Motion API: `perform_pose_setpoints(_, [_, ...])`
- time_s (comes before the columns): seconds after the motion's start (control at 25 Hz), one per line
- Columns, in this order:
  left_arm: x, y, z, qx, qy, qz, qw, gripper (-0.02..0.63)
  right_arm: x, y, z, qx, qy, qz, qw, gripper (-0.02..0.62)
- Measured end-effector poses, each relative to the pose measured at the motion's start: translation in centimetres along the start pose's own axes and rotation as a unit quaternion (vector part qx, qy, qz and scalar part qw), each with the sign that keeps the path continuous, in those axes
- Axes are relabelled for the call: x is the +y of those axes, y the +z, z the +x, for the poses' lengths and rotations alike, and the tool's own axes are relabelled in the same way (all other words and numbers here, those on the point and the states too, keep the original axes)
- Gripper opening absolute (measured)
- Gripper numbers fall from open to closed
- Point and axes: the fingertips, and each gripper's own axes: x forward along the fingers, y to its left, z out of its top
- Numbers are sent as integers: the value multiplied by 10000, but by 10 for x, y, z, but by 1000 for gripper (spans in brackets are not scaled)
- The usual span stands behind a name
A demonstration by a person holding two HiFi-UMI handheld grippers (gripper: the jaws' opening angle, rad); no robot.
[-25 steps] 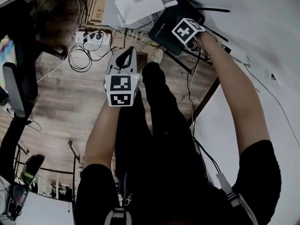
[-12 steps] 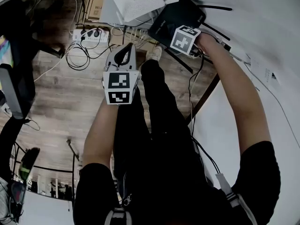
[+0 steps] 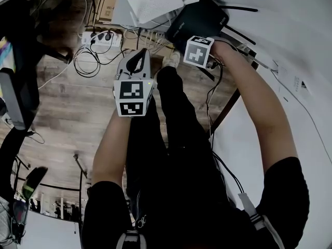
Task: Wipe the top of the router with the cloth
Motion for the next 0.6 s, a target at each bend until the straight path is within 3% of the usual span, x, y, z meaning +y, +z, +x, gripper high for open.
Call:
perform_pose_setpoints(0.2, [-1,-3,1,5,11,-41,10000,11,-10,19,-10,-373,-51,336,9987,48])
perform_pose_setpoints(0.36, [-1,-5,1,11,12,-66,10000,11,-26,52,-29,-1137,-238,711,9907,48])
perform_pose_setpoints(0.48, [0,-11,1,64,34,-88,9999,11,-43,75,-44,-1725,-630,920,9787,48])
perform_pose_setpoints(0.6, [5,-13,2,85,94,-100,9999,11,-54,83,-51,-1947,-969,879,9721,48])
